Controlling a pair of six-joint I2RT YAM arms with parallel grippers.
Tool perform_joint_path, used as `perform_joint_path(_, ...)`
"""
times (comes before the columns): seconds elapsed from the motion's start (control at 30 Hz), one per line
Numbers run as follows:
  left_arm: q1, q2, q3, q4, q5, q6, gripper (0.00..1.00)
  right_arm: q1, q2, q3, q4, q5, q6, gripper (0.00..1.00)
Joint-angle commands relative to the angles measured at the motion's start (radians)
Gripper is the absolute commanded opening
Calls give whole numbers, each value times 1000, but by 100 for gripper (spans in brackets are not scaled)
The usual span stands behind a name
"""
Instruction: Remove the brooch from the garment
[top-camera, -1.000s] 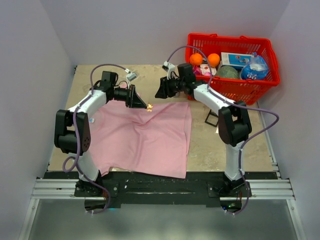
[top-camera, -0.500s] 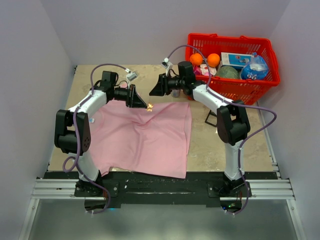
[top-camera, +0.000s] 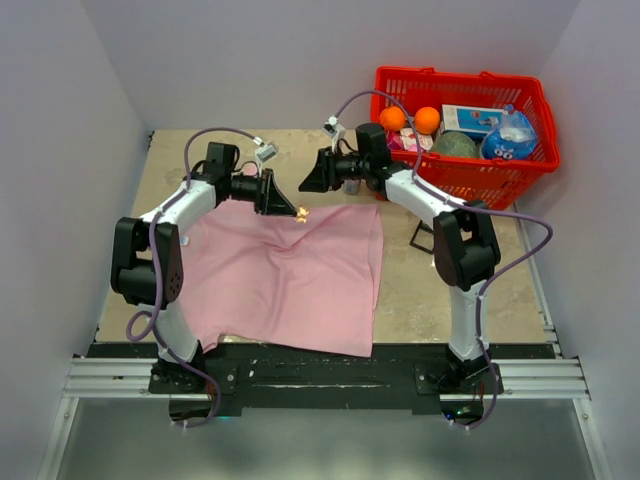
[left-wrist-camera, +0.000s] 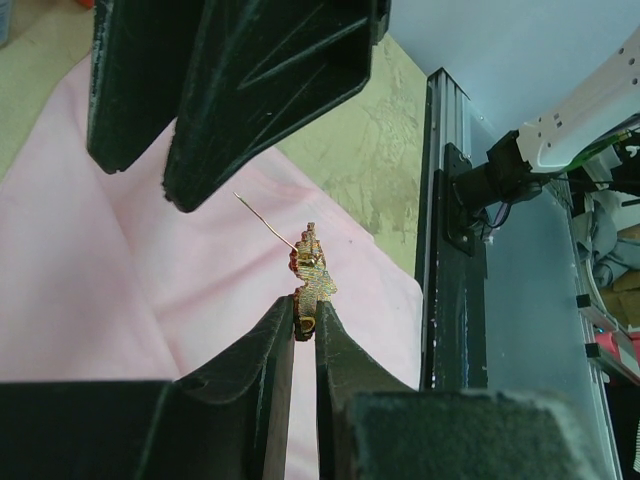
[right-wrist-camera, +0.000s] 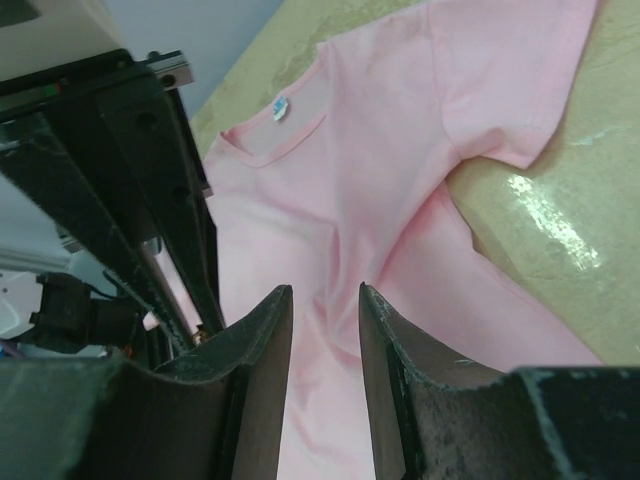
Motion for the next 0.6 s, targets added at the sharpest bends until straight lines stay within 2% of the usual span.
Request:
perform_joint_path(0.0,-9,-15,29,42,46,-16,0,3,-33,-17,-19,73,-32,36)
perform_joint_path(0.57,-12,31,41,159,-17,-129,0,3,-58,-22,53,-100,-9,37)
